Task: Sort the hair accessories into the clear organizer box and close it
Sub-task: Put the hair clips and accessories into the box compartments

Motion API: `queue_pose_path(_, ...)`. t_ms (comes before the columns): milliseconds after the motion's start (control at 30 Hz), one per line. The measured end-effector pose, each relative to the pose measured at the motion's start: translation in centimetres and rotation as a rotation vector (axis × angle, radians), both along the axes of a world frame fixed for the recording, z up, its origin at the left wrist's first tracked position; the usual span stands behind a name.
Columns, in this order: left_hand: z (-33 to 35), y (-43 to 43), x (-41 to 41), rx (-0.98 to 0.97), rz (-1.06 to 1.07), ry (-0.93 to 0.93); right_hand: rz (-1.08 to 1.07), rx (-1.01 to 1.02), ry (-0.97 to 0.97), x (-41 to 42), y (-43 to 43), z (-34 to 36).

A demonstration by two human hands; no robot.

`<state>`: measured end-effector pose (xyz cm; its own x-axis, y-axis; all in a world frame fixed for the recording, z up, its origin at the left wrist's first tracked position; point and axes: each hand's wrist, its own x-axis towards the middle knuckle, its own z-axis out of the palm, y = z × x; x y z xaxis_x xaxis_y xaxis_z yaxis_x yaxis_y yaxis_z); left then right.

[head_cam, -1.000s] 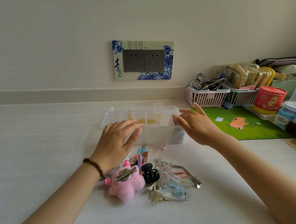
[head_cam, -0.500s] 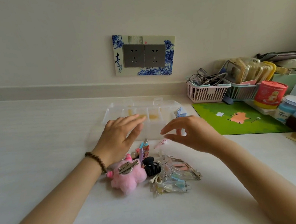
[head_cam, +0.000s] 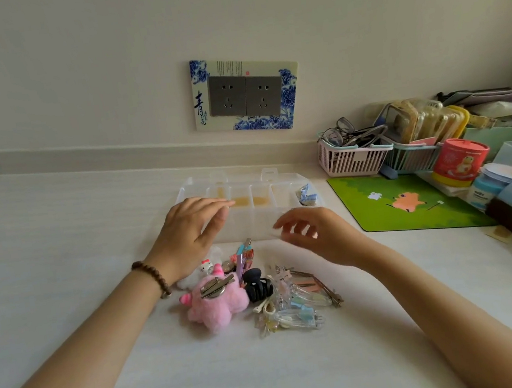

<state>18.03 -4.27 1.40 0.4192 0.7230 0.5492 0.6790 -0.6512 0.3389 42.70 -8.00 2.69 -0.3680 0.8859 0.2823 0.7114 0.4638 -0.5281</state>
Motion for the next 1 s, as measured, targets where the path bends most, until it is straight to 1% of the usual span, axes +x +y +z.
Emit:
queue_pose_path(67,-0.1,0.0,0.0,0.006,0.006,0.004,-0.013,-0.036,0.261,-0.1,-0.1,1.2)
queue_pose_path(100,-0.1,0.1,0.1,0.008,0.007,0.002,-0.042,-0.022,0.38,0.0,0.1,1.8)
queue_pose_path(133,-0.2,0.1,0.1,0.013,0.007,-0.002,-0.091,0.024,0.457,0.2,0.5,2.3)
queue_pose_path(167,-0.2,0.1,0.1,0.02,0.009,-0.004,-0.156,0.088,0.47,0.4,1.1,2.6)
queue_pose_path(233,-0.3,0.2,0.3,0.031,0.012,-0.001,-0.271,0.173,0.377,0.8,2.4,2.9)
queue_pose_path(267,-0.3,0.3,0.3,0.032,0.014,0.002,-0.3,0.179,0.338,0.8,3.1,2.8)
queue_pose_path(367,-0.4,0.4,0.2,0.034,0.023,0.011,-0.337,0.134,0.324,0.1,4.5,2.2)
queue_pose_path(433,-0.4,0.5,0.2,0.033,0.024,0.012,-0.368,0.137,0.273,-0.4,5.1,1.7)
queue_pose_path(533,-0.4,0.5,0.2,0.034,0.024,0.015,-0.38,0.168,0.216,-0.5,5.2,1.5)
queue_pose_path(633,-0.4,0.4,0.2,0.033,0.021,0.015,-0.317,0.176,0.244,0.2,3.5,2.1)
queue_pose_path(700,-0.4,0.4,0.2,0.032,0.015,0.016,-0.237,0.113,0.234,1.0,1.7,2.8)
queue_pose_path(767,-0.5,0.4,0.3,0.037,0.013,0.024,-0.138,-0.046,0.199,2.1,-0.4,3.1)
queue_pose_path(867,-0.4,0.2,0.5,0.053,0.0,0.028,-0.056,-0.277,0.056,3.5,-3.2,2.7)
queue_pose_path(933,-0.2,-0.2,0.9,0.063,-0.05,0.021,-0.027,-0.342,-0.027,4.1,-4.7,2.1)
queue_pose_path(1000,-0.3,-0.7,1.6,0.062,-0.12,0.007,-0.036,-0.362,-0.044,4.4,-5.9,1.6)
